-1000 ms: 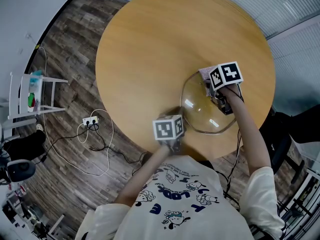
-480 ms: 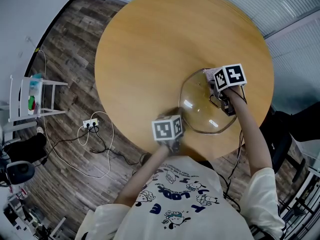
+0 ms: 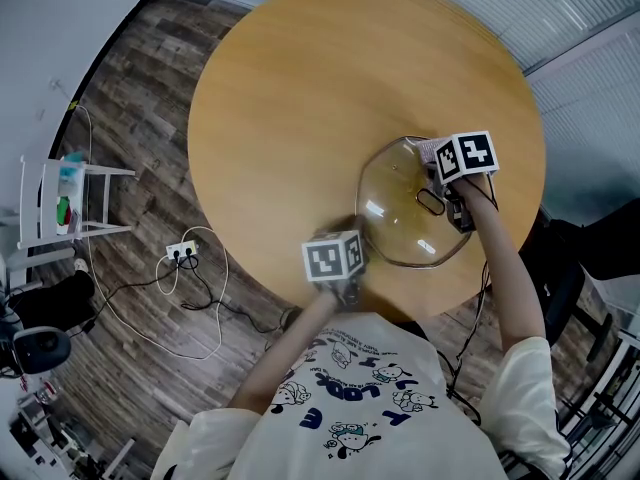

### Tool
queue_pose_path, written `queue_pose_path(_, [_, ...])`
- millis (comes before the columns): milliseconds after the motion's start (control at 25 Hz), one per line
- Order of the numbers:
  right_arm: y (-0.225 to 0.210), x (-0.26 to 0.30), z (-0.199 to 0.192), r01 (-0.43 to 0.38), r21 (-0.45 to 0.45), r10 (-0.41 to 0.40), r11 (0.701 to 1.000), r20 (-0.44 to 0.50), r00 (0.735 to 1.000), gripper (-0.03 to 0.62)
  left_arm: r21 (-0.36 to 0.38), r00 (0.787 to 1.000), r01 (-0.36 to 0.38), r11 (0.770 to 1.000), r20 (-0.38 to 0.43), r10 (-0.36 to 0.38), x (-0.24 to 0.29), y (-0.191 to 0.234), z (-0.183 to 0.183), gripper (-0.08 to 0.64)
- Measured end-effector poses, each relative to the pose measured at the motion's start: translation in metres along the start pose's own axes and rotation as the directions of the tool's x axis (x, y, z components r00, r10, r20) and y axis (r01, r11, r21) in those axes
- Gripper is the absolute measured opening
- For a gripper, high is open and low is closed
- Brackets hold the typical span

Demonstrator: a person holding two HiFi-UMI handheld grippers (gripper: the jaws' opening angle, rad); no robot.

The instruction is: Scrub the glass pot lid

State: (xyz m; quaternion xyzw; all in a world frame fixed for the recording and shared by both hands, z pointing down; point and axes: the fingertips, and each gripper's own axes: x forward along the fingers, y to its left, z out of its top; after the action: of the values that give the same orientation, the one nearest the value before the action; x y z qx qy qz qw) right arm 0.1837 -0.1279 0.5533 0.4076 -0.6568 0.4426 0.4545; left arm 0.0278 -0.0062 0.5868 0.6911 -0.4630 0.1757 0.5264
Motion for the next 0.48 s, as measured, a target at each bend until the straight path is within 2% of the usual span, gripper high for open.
queue_pose_path(480, [-0.023,-0.008,-0.017,0.035,0.035,-0.036,0.999,0.007,0.999,0.048,-0.001,1.0,-0.003,1.0,0.002,0.003,0.0,0.002,-0.001,0.037])
